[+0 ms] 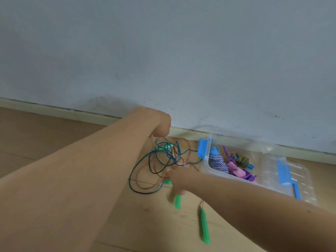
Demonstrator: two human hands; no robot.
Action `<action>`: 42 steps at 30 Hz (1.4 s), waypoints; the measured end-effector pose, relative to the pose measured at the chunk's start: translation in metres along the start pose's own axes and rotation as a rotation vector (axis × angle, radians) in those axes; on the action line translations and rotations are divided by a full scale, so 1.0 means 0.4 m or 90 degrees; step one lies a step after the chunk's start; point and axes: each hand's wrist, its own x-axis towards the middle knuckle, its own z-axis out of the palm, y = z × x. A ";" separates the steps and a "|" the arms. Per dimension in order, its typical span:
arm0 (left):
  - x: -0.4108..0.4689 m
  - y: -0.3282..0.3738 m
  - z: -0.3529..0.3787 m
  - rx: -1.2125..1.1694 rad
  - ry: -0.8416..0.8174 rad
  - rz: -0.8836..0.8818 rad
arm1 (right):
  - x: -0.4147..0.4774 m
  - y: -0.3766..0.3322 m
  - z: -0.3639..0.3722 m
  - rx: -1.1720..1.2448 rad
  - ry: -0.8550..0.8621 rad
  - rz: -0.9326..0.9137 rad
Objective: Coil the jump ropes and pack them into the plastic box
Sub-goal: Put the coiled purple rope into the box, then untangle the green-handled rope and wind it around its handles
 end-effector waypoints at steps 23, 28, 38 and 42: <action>-0.037 -0.008 -0.044 -0.023 -0.042 0.061 | -0.165 0.180 -0.361 0.421 0.400 -0.108; -0.092 -0.017 -0.090 -0.382 -0.008 0.114 | -0.254 0.207 -0.440 0.679 0.833 -0.072; -0.153 0.022 -0.129 -0.611 0.209 0.139 | -0.384 0.221 -0.515 1.243 0.832 -0.042; -0.192 0.020 -0.165 -0.747 0.349 0.170 | -0.377 0.246 -0.465 0.980 0.652 0.087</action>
